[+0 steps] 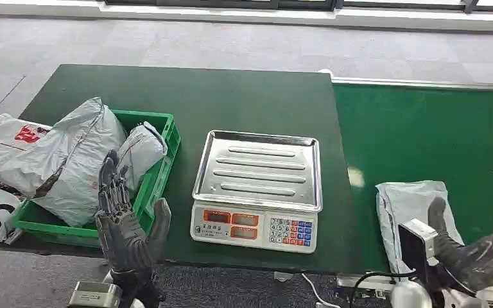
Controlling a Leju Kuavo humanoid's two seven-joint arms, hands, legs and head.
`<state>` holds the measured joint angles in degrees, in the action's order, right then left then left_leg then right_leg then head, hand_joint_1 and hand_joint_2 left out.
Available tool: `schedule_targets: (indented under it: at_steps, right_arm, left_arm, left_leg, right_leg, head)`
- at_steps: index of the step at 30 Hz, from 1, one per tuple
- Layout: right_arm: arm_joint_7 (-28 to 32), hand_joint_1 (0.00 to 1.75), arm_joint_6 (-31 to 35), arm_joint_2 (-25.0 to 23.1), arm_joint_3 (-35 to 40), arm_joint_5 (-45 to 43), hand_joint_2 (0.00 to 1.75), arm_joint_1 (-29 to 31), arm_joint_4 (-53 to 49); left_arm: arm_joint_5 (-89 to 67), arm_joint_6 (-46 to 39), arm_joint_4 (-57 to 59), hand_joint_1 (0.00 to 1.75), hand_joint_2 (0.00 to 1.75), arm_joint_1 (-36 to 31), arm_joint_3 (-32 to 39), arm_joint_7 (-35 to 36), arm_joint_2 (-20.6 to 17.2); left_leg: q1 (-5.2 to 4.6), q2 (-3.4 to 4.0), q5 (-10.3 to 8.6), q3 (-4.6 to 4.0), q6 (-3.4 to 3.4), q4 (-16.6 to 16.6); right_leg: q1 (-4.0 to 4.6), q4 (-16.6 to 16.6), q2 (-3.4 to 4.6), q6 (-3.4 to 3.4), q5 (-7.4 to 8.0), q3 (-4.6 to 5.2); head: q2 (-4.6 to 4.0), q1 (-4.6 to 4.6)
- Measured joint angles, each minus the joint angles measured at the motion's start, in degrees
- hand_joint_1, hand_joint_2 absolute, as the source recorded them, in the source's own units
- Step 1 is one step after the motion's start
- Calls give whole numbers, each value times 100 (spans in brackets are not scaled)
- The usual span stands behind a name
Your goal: Moved the parcel from conveyor to table for the left to box.
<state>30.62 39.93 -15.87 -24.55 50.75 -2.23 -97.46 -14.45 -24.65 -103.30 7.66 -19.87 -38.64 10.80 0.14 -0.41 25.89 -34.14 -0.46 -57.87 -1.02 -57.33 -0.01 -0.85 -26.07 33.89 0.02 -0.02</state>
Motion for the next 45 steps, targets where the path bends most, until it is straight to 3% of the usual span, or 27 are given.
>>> schedule_targets:
  at_steps: [5,11,18,20,24,28,39,45]
  right_arm:
    - [-41,0,0,-20,-702,63,175,17,89]
    - [-166,0,-2,-33,-987,177,175,162,470]
    - [-127,0,-2,-61,-1280,-90,175,406,1169]
    - [-170,0,-54,-59,-1289,-506,175,499,1385]
    - [-131,0,-586,-9,-1262,-2196,175,569,1860]
    - [-17,0,-1463,96,-1147,-3027,175,605,2165]
    - [50,0,-2592,453,-891,-3517,175,623,2909]
    - [81,0,-2787,581,-766,-3434,175,629,3267]
  left_arm:
    - [0,41,-44,0,175,28,4,13,2]
    - [-120,-4,-68,0,175,29,55,20,4]
    - [-140,-4,-135,0,175,36,125,24,4]
    - [-181,-4,-146,0,175,36,142,44,4]
    - [-306,-4,-144,0,175,25,155,74,9]
    - [-328,2,-144,0,175,9,186,74,37]
    - [-124,-20,238,0,175,-330,214,-114,4]
    - [-63,-72,442,0,175,-561,216,-116,-26]
  left_leg:
    - [0,1,1,1,0,0]
    - [1,3,1,4,0,1]
    - [0,1,0,7,1,0]
    - [0,4,0,11,1,0]
    - [0,2,0,10,1,0]
    - [0,5,1,12,0,0]
    - [0,2,1,11,0,0]
    - [0,2,1,11,0,0]
  right_leg:
    - [0,0,0,0,-1,0]
    - [2,-1,3,0,-1,-1]
    - [0,-1,0,-1,-1,-7]
    - [1,0,3,-1,-1,-7]
    - [0,0,1,-1,-2,-6]
    - [0,0,7,-1,-2,-5]
    - [0,0,1,-2,-2,-7]
    - [0,0,2,-2,-2,-6]
  head:
    - [0,0]
    - [0,-2]
    - [0,0]
    - [-2,0]
    - [0,0]
    - [0,0]
    - [0,0]
    - [0,0]
